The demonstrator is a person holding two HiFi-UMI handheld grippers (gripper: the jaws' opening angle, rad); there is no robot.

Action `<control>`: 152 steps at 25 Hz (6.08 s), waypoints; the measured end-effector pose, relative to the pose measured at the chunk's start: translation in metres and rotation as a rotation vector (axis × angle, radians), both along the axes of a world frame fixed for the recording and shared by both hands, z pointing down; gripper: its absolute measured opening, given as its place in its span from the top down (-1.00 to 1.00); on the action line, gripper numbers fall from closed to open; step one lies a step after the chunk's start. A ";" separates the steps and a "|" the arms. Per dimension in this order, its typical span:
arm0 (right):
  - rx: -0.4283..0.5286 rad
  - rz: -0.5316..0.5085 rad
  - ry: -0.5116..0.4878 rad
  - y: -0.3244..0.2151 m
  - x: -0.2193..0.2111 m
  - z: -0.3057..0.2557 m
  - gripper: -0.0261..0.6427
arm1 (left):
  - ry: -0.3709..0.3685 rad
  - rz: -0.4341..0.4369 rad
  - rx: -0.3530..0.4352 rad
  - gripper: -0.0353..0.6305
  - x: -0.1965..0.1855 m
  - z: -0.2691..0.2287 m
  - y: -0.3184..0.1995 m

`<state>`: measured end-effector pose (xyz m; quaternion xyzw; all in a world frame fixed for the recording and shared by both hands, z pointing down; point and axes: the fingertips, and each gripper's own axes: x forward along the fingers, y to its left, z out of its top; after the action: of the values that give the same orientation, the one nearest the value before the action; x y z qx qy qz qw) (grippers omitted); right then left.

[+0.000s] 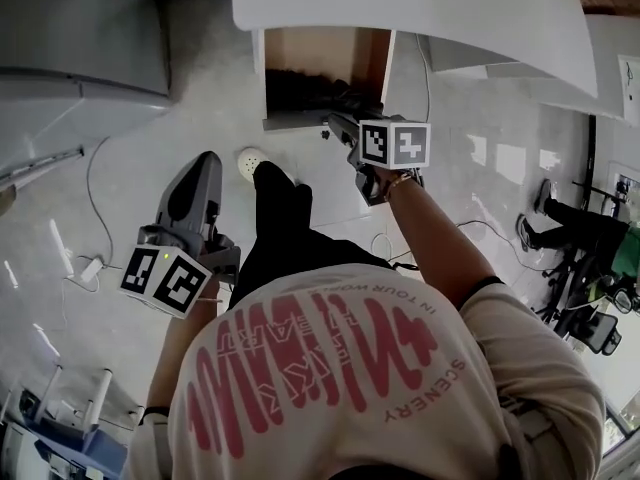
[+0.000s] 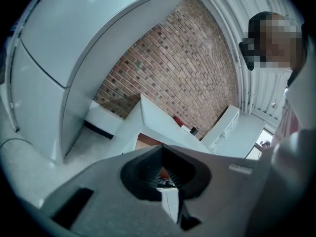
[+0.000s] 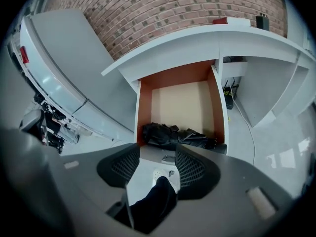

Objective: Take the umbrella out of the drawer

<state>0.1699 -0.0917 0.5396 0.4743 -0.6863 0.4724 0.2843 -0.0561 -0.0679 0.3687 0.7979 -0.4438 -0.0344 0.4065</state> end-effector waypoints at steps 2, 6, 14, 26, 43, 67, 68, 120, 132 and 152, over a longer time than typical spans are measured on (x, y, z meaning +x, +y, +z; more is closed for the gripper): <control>0.001 -0.021 0.029 -0.011 0.000 0.009 0.22 | 0.001 0.000 -0.005 0.88 -0.002 0.006 -0.006; -0.010 -0.058 0.052 -0.028 -0.001 0.024 0.20 | 0.000 0.002 -0.027 0.88 -0.005 0.018 -0.013; -0.002 -0.187 0.073 -0.052 -0.014 0.051 0.13 | -0.015 -0.021 -0.073 0.88 -0.022 0.044 -0.016; -0.015 -0.293 0.096 -0.078 -0.027 0.079 0.00 | -0.030 -0.098 -0.111 0.88 -0.047 0.066 -0.017; -0.076 -0.470 0.156 -0.076 -0.047 0.116 -0.21 | -0.035 -0.177 -0.109 0.88 -0.065 0.082 -0.016; -0.228 -0.636 0.322 -0.076 -0.050 0.159 -0.20 | -0.018 -0.219 -0.147 0.88 -0.067 0.097 -0.036; -0.236 -0.638 0.324 -0.077 -0.050 0.160 -0.20 | -0.017 -0.220 -0.149 0.88 -0.067 0.097 -0.037; -0.367 -0.973 0.458 -0.057 -0.051 0.174 0.11 | 0.084 -0.642 -0.148 0.88 -0.024 0.073 0.054; -0.309 -1.030 0.492 -0.052 -0.038 0.156 0.17 | 0.074 -0.723 -0.097 0.88 -0.018 0.040 0.057; -0.253 -1.001 0.491 -0.062 -0.026 0.113 0.19 | 0.019 -0.788 -0.002 0.88 -0.032 -0.021 0.057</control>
<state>0.1439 -0.1541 0.6525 0.1498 -0.6794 0.2346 0.6790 -0.0877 -0.0105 0.3482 0.5654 -0.7124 -0.1949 0.3672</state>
